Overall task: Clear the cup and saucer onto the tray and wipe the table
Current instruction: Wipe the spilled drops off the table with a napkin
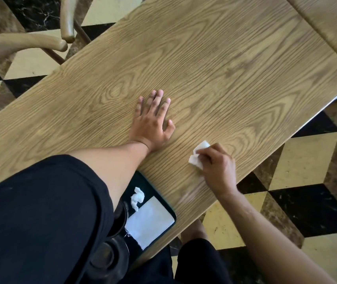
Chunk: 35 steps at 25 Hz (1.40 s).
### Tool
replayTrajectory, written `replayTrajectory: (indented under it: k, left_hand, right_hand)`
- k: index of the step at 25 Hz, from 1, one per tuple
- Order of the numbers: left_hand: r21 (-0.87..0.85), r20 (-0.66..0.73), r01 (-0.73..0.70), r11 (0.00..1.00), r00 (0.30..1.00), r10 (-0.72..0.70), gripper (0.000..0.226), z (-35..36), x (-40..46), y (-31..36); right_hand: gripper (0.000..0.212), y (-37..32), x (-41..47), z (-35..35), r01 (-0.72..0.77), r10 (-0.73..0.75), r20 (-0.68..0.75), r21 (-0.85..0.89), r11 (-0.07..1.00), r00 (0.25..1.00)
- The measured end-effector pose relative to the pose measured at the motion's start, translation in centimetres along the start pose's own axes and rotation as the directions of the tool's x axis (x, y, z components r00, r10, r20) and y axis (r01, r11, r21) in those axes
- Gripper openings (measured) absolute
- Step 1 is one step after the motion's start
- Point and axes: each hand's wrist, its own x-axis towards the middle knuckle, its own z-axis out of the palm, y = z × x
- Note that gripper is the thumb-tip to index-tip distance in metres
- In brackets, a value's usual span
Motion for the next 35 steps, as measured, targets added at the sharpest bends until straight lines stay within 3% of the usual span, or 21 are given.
replayTrajectory:
  k: [2,4,6,7,9,11,13,14,16,18,20,21,24,26,28,31,33,35]
  left_hand:
    - [0.010,-0.009,-0.008,1.000,1.000,0.008,0.066,0.1,0.0,-0.1]
    - [0.016,-0.016,-0.005,1.000,1.000,0.005,0.066,0.1,-0.1,-0.2]
    - [0.016,-0.018,-0.002,1.000,1.000,0.002,0.065,0.2,-0.1,-0.1]
    - [0.014,-0.016,-0.003,1.000,1.000,0.004,0.065,0.2,-0.1,-0.1]
    - [0.004,-0.019,-0.007,1.000,1.000,0.007,0.066,0.2,-0.1,0.0]
    - [-0.004,-0.022,-0.002,1.000,1.000,0.002,0.066,0.1,-0.1,0.0]
    - [-0.005,-0.020,0.002,1.000,1.000,-0.002,0.067,0.0,-0.1,0.0]
    - [-0.004,-0.021,0.001,1.000,1.000,-0.001,0.067,0.0,0.0,0.0]
    - [0.005,-0.022,-0.005,1.000,1.000,0.005,0.067,0.0,0.0,0.0]
    - [0.004,-0.029,-0.008,1.000,1.000,0.008,0.066,0.1,0.0,-0.2]
    - [0.004,-0.027,-0.011,1.000,1.000,0.012,0.065,0.2,0.0,-0.2]
    - [0.010,-0.024,-0.009,1.000,1.000,0.009,0.065,0.2,0.0,-0.2]
    - [0.002,0.000,-0.003,1.000,1.000,0.003,0.066,0.0,0.0,-0.2]
    - [-0.007,0.015,0.008,1.000,1.000,-0.008,0.067,-0.3,0.1,0.1]
    - [-0.015,0.024,0.016,1.000,1.000,-0.015,0.068,-0.5,0.1,0.1]
    - [-0.007,0.024,0.011,1.000,1.000,-0.010,0.067,-0.4,0.0,0.1]
    - [0.003,0.022,0.006,1.000,1.000,-0.006,0.067,-0.4,0.0,0.1]
    - [0.005,0.018,0.006,1.000,1.000,-0.006,0.066,-0.4,0.1,0.1]
  right_hand:
    - [0.017,-0.4,-4.0,0.7,0.161,-0.164,0.176,0.033,0.986,0.971]
    - [0.023,0.8,-6.4,-0.6,0.342,-0.345,0.351,0.073,0.937,0.871]
    - [0.021,2.4,-5.6,-2.6,0.369,-0.347,0.431,0.034,0.929,0.833]
    - [0.018,3.0,-4.7,-3.5,0.319,-0.291,0.388,-0.008,0.948,0.875]
    - [0.016,4.2,-2.5,-4.6,0.101,-0.091,0.138,-0.072,0.992,0.986]
    - [0.019,3.9,-0.5,-4.3,-0.168,0.166,-0.133,-0.009,0.986,0.977]
    - [0.017,2.3,0.2,-2.2,-0.269,0.288,-0.219,0.114,0.956,0.932]
    - [0.014,1.2,-0.5,-0.8,-0.205,0.224,-0.170,0.124,0.971,0.960]
    - [0.010,-0.8,-4.4,1.8,0.068,-0.080,0.098,0.116,0.991,0.992]
    - [0.008,-0.7,-8.4,1.7,0.309,-0.343,0.360,0.150,0.939,0.867]
    - [0.016,1.7,-8.4,-0.6,0.396,-0.412,0.452,0.135,0.908,0.791]
    - [0.020,3.0,-7.2,-1.8,0.392,-0.388,0.431,0.084,0.916,0.815]
    - [0.015,4.3,-1.6,-4.0,0.083,-0.081,0.092,-0.025,0.996,0.992]
    - [0.011,3.0,1.2,-3.5,-0.178,0.181,-0.101,0.040,0.983,0.978]
    - [0.011,1.7,1.7,-2.2,-0.286,0.305,-0.149,0.139,0.948,0.941]
    - [0.008,0.5,-0.5,-1.5,-0.313,0.304,0.074,0.267,0.911,0.950]
    - [0.006,0.0,-2.2,-1.9,-0.474,0.351,0.332,0.449,0.757,0.875]
    - [0.007,-0.1,-3.4,-2.1,-0.589,0.357,0.488,0.495,0.638,0.796]
